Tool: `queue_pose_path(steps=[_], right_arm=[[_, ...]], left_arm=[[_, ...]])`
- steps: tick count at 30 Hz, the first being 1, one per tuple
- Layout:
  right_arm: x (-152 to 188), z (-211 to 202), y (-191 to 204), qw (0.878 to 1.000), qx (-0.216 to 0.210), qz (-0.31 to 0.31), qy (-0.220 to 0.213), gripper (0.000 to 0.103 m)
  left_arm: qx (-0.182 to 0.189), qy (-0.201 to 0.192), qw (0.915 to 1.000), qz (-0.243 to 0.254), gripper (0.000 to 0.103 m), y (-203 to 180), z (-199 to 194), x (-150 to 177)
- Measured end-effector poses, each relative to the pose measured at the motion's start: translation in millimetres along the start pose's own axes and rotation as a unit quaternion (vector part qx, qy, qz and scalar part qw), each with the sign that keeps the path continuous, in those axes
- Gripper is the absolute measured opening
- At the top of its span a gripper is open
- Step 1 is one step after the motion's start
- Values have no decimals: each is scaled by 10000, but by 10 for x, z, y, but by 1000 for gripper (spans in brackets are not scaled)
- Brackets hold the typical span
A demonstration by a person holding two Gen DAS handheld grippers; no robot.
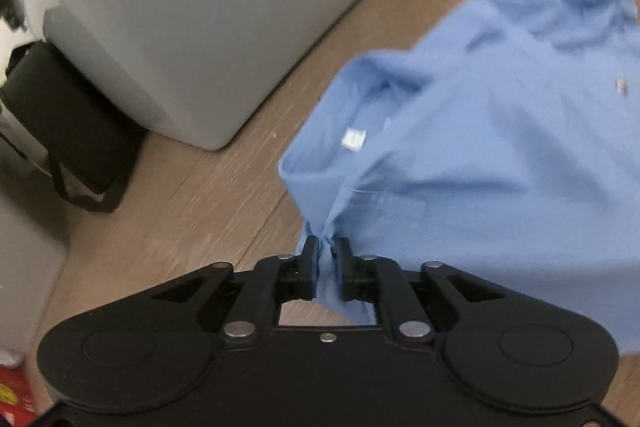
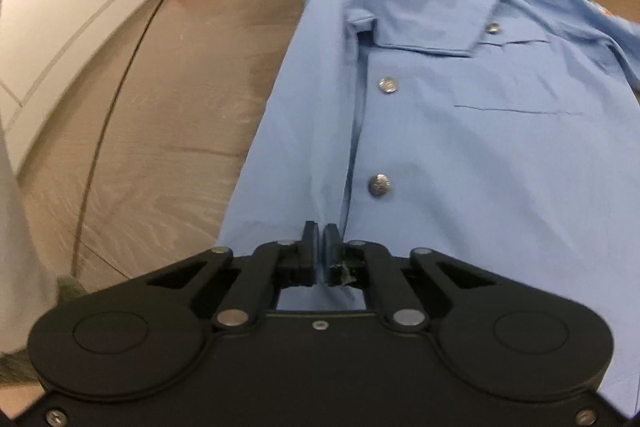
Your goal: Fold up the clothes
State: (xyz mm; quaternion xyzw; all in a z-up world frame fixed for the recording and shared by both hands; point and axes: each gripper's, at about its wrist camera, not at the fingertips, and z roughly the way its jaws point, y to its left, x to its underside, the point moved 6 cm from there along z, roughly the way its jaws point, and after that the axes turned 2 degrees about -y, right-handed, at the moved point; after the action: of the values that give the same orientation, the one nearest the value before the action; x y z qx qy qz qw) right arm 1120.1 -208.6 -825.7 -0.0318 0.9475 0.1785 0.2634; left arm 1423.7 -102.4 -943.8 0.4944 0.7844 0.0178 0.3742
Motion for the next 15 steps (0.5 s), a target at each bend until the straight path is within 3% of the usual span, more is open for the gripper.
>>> queue_pose_path(steps=[1,3,4,6,8,9,10,12,14,15], right_arm=[[37,-39,-52,9999,29,119,67,60],[156,-154,-62,9998,-45,202,69,60],[240,-212,-6,9998,-111,115,70,60],[358,-254,111,9998,-127,-55,115,55],[484,-192,168,9997,-1,-157,206,7],[488,-182,166,9997,-57,-80,219,7],[495,-180,162,9993,-286,127,190,2],[444,-228,133,9948,-851,559,3,2],[431,-214,43,9965,-543,639,-39,2],[441,-201,-5,9976,-288,624,-20,2]], left_arm=[[-34,47,9999,-104,45,24,0,-12],[-57,-42,9984,-560,57,128,-92,-109],[-18,-131,9968,-794,60,175,-159,-171],[584,-244,9920,-1092,61,132,-376,-309],[1278,-117,9888,-757,61,-123,-525,-356],[1625,-46,9851,-567,61,-256,-601,-373],[1812,-10,9828,-348,61,-400,-637,-375],[2141,52,9767,99,61,-690,-699,-371],[2315,27,9718,456,62,-953,-730,-372],[2106,-77,9762,516,64,-1069,-677,-386]])
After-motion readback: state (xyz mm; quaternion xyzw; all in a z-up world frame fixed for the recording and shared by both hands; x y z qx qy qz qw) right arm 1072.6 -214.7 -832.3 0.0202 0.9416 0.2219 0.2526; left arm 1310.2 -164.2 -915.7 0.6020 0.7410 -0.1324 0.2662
